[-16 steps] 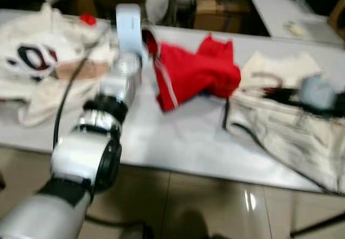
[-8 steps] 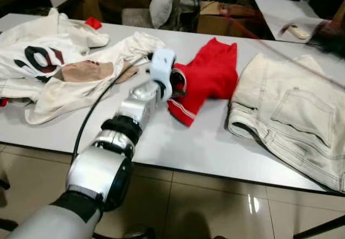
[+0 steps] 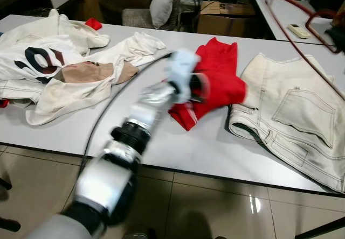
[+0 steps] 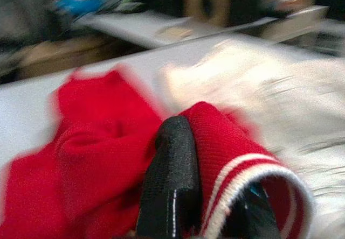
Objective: Hang hanger
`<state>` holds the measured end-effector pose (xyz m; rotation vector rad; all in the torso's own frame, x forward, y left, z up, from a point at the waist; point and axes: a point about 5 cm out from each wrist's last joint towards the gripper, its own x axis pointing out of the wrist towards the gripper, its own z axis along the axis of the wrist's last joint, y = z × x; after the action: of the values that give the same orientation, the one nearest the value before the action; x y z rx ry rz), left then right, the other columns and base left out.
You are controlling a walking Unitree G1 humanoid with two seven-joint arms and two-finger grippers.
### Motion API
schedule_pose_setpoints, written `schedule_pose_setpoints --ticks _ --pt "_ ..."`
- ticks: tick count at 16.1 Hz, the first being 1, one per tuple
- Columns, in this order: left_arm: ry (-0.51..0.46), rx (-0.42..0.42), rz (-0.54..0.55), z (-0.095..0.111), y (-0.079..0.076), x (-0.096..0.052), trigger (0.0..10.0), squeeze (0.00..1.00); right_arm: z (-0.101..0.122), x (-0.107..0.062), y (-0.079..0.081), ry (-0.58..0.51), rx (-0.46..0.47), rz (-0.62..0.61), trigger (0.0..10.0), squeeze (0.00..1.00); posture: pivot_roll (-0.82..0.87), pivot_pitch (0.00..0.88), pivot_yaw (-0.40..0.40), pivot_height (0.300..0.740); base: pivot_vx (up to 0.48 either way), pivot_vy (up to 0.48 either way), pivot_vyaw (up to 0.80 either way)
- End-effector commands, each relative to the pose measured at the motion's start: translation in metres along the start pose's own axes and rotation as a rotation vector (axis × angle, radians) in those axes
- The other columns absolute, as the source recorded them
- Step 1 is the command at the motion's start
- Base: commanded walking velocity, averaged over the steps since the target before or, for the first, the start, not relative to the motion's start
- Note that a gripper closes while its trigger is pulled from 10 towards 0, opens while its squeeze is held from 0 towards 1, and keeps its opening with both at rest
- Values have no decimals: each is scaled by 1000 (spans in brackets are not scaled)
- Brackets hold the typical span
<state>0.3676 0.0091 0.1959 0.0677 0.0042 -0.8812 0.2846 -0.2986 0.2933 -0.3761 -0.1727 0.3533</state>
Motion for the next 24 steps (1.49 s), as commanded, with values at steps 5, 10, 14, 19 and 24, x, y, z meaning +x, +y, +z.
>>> schedule_pose_setpoints --ticks 5,10,14,19,24 --pt "-27 155 -392 27 -58 -14 10000 1000 -23 25 15 88 111 -171 10000 0 -104 0 26 740 0 0 0" --pt "255 708 -546 -9 -63 -43 10000 1000 -53 43 48 195 251 -193 10000 0 -79 0 -4 740 0 0 0" --pt "362 701 -646 -16 -55 -70 10000 1000 -53 54 69 181 265 -151 10000 0 -85 0 -10 740 0 0 0" --pt "319 535 -635 -22 -45 -106 10000 1000 -42 51 102 54 306 -116 10000 0 -86 0 -2 740 0 0 0" --pt "268 651 -303 -25 -20 -99 10000 1000 -40 55 116 -83 519 -238 10000 0 -79 0 0 740 0 0 0"
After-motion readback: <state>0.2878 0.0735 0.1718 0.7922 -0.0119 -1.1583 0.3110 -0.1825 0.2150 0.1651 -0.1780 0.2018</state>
